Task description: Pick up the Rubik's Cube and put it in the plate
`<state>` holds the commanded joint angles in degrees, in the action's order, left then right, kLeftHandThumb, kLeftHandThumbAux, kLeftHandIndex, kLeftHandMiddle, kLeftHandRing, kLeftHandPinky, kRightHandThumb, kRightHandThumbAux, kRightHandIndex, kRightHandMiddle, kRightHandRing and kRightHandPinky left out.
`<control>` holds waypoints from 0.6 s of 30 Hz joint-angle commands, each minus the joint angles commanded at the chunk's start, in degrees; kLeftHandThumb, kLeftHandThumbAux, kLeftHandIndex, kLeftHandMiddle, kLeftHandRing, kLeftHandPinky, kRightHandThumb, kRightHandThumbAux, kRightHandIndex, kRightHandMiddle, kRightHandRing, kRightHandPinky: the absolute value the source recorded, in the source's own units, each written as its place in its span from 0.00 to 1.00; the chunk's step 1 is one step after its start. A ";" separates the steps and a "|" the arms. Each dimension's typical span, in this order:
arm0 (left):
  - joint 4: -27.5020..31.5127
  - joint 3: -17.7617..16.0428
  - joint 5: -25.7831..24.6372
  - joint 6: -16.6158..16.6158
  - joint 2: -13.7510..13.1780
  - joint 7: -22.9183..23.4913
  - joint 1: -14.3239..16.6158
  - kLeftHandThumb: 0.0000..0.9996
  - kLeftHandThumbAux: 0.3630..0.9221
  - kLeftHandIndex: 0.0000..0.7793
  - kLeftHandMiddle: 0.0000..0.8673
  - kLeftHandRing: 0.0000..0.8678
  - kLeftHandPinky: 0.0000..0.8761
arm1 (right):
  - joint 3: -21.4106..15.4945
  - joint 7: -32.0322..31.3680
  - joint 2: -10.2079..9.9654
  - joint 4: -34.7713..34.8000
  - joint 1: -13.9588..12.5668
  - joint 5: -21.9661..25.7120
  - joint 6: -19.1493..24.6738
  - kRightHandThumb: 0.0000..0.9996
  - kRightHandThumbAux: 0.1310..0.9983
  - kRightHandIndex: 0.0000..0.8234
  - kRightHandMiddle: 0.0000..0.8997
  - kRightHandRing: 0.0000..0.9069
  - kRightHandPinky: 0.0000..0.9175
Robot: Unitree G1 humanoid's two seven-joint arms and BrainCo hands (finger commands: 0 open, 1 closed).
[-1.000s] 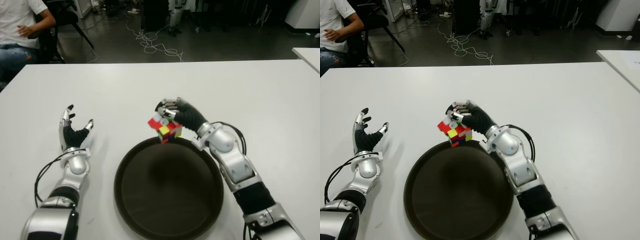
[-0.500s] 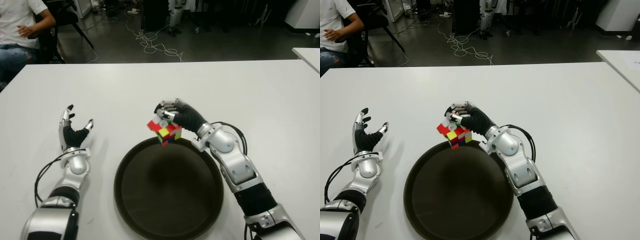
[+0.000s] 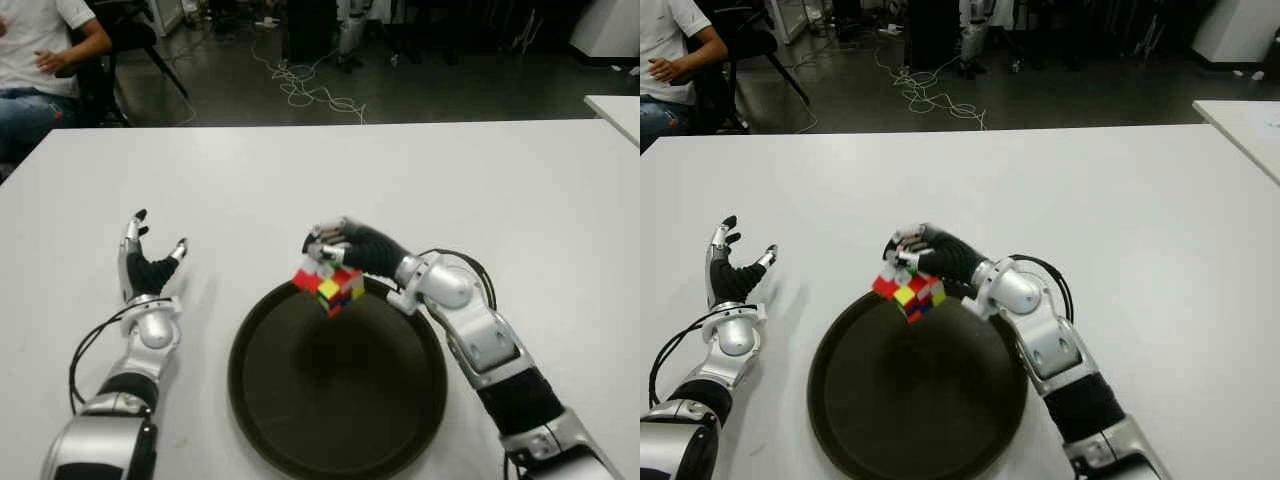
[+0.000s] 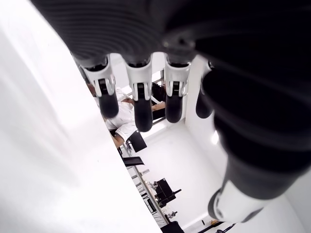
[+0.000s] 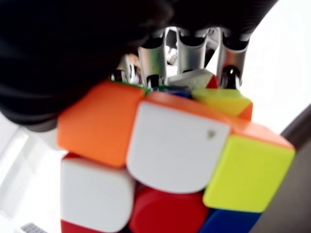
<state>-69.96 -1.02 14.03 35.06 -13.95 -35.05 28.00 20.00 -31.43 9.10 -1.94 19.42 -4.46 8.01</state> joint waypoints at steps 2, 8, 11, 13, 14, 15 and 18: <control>0.03 0.02 0.04 0.13 0.02 -0.12 0.00 0.00 0.76 0.17 0.16 0.16 0.13 | 0.23 -0.80 0.48 0.35 -0.23 0.10 0.14 0.69 0.69 0.53 0.91 0.90 0.86; 0.11 -0.14 -0.19 0.42 0.09 0.04 -0.02 0.00 0.80 0.18 0.17 0.17 0.13 | 0.23 -1.97 1.03 0.89 -0.80 0.58 -0.02 0.69 0.69 0.53 0.91 0.91 0.87; 0.12 -0.19 -0.27 0.38 0.10 0.19 -0.01 0.00 0.80 0.18 0.17 0.16 0.12 | -0.01 -2.92 1.17 1.08 -1.05 1.57 -0.45 0.69 0.68 0.53 0.92 0.91 0.87; 0.11 -0.22 -0.33 0.33 0.11 0.31 0.00 0.00 0.79 0.18 0.16 0.16 0.12 | -0.14 -3.56 1.23 1.08 -1.17 2.23 -0.83 0.69 0.68 0.53 0.91 0.91 0.87; 0.10 -0.23 -0.35 0.32 0.11 0.34 0.00 0.00 0.79 0.18 0.16 0.16 0.12 | -0.17 -3.72 1.25 1.08 -1.19 2.38 -0.90 0.69 0.68 0.53 0.91 0.91 0.87; 0.13 -0.27 -0.43 0.29 0.12 0.50 -0.01 0.00 0.78 0.17 0.16 0.15 0.12 | -0.24 -4.17 1.31 0.94 -1.20 2.75 -1.26 0.69 0.68 0.53 0.91 0.91 0.87; 0.19 -0.32 -0.53 0.22 0.11 0.80 -0.03 0.00 0.76 0.17 0.16 0.16 0.14 | -0.38 -5.04 1.47 0.69 -1.29 3.48 -2.05 0.68 0.69 0.53 0.91 0.90 0.87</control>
<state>-69.77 -1.33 13.49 35.28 -13.83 -34.26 27.97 19.62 -36.47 10.57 -1.25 18.13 -0.98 5.96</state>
